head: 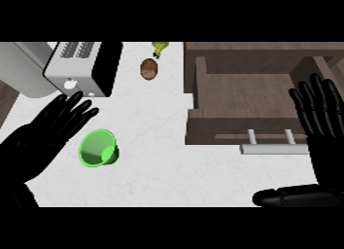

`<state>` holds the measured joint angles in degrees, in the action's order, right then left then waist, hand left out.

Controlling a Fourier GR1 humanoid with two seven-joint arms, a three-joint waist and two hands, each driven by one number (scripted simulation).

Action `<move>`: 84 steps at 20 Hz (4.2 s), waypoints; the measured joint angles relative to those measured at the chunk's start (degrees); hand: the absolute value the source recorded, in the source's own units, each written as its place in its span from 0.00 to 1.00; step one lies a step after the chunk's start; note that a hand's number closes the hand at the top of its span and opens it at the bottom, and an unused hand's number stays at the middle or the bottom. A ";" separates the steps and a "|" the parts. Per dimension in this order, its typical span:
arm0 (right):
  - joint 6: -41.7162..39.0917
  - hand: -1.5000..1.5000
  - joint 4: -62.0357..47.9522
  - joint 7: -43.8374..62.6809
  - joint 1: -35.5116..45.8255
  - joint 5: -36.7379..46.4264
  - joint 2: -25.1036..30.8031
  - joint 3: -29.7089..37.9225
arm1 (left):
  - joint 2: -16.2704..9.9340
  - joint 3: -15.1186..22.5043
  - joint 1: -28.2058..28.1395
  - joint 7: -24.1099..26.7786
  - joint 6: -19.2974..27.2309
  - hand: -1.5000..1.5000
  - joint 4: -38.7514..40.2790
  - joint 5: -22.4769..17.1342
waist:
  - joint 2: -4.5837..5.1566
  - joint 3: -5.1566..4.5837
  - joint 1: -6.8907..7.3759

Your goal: Pick up the cup, place it into the drawer and close the drawer

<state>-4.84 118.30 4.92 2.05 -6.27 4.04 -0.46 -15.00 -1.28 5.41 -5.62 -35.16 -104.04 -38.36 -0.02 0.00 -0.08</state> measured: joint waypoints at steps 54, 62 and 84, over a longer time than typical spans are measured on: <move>-2.41 0.00 0.92 3.55 2.64 -2.00 0.64 2.09 | -1.32 -3.58 14.92 47.51 2.97 0.00 67.94 42.97 | 0.20 -0.07 -0.54; -2.08 0.00 0.57 4.55 4.11 -2.18 0.81 2.45 | -1.68 -1.67 18.56 51.63 4.63 0.00 75.71 44.76 | 0.33 -0.11 -0.87; -1.67 0.00 0.96 5.49 4.70 -2.45 0.28 2.05 | 1.37 0.83 22.40 52.13 0.14 0.00 83.33 41.54 | 0.51 -0.16 -1.09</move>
<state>-6.52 119.26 10.40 6.76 -8.71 4.32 1.59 -13.64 -0.45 27.80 46.51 -35.02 -20.71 3.17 0.49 -0.16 -1.17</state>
